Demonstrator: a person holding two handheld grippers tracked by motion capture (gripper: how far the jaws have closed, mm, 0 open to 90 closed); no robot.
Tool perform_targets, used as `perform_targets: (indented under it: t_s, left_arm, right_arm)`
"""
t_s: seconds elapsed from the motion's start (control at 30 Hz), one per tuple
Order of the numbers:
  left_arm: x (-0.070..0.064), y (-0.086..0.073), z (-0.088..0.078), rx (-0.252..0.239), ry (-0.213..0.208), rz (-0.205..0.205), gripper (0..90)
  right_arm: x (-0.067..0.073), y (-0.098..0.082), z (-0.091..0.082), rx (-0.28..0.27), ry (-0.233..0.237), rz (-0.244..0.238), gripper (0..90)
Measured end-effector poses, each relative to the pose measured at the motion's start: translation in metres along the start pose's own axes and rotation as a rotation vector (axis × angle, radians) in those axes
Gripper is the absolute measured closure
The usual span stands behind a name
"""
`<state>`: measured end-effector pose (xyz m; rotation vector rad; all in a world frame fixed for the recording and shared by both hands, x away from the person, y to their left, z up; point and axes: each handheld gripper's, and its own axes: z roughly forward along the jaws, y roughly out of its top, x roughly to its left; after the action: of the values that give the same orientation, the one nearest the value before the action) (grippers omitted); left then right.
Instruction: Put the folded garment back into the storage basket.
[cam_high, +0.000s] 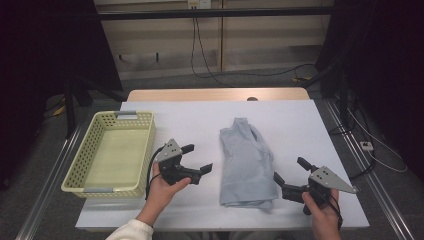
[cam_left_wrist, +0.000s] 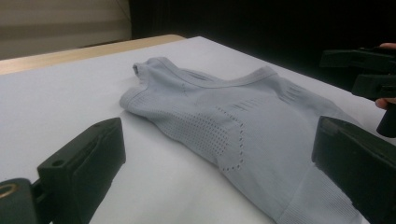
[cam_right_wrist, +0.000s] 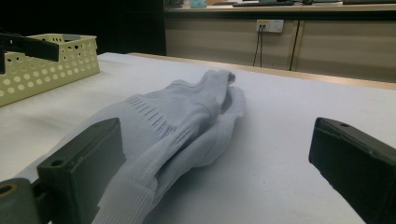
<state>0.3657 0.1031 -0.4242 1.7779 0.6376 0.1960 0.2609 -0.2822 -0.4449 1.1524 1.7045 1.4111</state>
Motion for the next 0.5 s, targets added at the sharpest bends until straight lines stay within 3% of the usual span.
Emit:
perform_targets:
  t_s: [0.5]
  left_arm:
    - [-0.008,0.0,0.027,0.046,-0.01,0.007,3.5]
  right_arm:
    - [0.0,0.0,0.0,0.003,-0.003,-0.008,2.9]
